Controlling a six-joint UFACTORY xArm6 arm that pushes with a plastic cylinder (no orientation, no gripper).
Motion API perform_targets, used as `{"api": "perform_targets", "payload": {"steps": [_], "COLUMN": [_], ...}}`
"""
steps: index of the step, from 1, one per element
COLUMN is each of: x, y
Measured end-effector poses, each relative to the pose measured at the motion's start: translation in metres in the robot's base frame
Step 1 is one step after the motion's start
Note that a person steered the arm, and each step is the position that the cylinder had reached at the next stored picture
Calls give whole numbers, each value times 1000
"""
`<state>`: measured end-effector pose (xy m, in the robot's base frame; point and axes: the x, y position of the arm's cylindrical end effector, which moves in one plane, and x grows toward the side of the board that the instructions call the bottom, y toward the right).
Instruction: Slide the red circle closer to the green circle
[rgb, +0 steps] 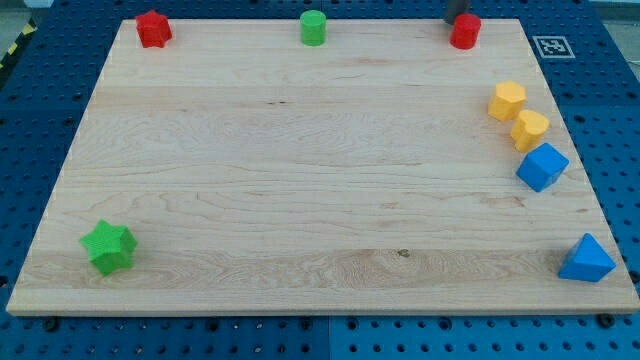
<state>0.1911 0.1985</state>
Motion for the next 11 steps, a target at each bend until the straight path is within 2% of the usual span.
{"api": "perform_targets", "payload": {"steps": [1, 3, 4, 6, 11], "x": [0, 1, 3, 30, 47], "y": [1, 66, 67, 13, -35]}}
